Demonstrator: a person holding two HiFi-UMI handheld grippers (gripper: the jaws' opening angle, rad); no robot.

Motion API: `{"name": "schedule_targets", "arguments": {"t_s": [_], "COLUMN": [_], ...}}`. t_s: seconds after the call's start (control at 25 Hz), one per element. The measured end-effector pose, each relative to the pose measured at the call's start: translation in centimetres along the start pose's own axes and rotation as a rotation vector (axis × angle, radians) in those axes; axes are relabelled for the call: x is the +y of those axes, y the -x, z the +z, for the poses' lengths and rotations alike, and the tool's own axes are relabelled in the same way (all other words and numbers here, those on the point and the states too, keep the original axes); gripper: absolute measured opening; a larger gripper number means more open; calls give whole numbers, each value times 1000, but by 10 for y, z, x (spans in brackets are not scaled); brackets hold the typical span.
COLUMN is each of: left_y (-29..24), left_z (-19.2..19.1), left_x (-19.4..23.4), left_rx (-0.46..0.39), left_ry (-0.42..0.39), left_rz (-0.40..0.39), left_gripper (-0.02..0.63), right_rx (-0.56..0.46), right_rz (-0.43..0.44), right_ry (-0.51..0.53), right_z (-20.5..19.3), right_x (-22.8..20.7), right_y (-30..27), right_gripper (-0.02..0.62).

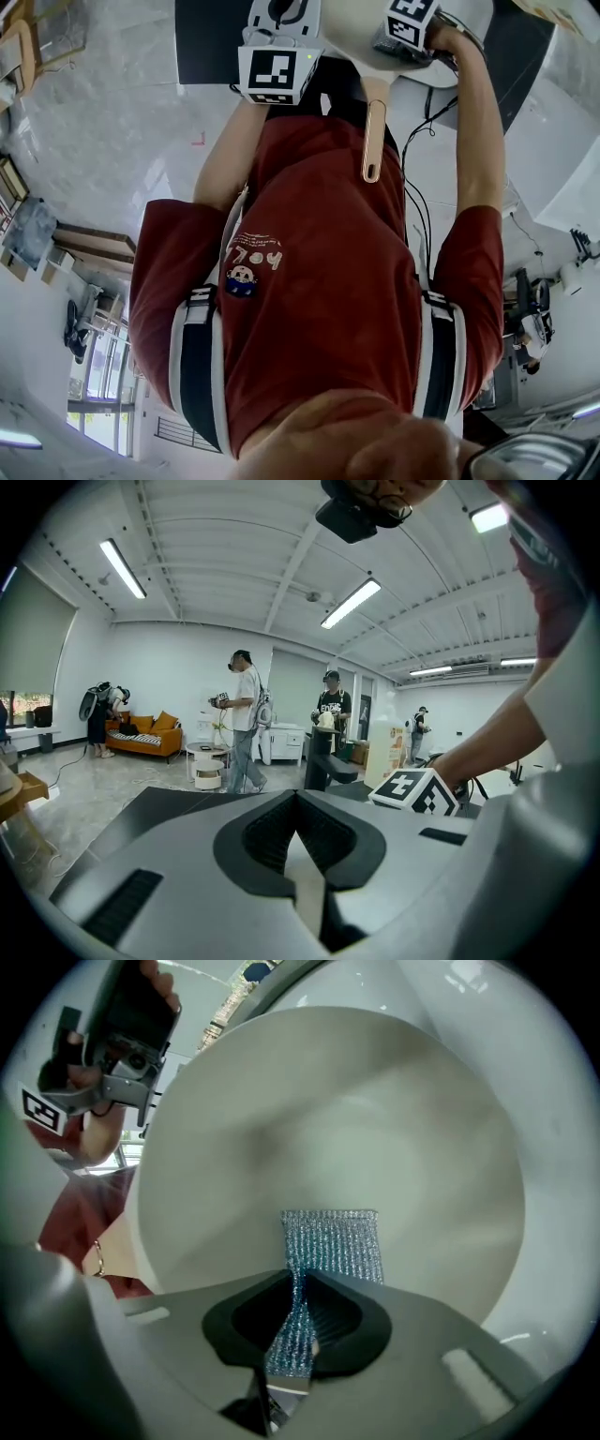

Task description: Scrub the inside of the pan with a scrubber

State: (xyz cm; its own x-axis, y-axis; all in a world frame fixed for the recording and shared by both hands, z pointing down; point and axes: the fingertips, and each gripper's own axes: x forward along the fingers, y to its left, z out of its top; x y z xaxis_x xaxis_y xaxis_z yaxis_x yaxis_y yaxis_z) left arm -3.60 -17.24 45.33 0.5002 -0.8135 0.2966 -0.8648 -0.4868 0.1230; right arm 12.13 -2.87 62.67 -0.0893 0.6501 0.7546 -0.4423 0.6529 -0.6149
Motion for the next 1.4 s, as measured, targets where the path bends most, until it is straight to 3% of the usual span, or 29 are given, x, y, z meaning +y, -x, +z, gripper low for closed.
{"name": "schedule_targets", "arguments": {"t_s": [0.2,0.64,1.4], "left_y": [3,0,-5], "left_z": [2,9,19], "left_x": [-1,-10,2], "left_rx": [-8,-23,-23], "left_ry": [0,-26,-46], "left_rz": [6,1,38], "left_gripper": [6,6,6], "right_rx": [-64,-235,-478], "right_rz": [157,295,271], "right_ry": [15,95,155], "right_z": [9,48,123], "right_x": [28,70,78], "right_y": [2,12,27], "right_gripper": [63,61,58]}}
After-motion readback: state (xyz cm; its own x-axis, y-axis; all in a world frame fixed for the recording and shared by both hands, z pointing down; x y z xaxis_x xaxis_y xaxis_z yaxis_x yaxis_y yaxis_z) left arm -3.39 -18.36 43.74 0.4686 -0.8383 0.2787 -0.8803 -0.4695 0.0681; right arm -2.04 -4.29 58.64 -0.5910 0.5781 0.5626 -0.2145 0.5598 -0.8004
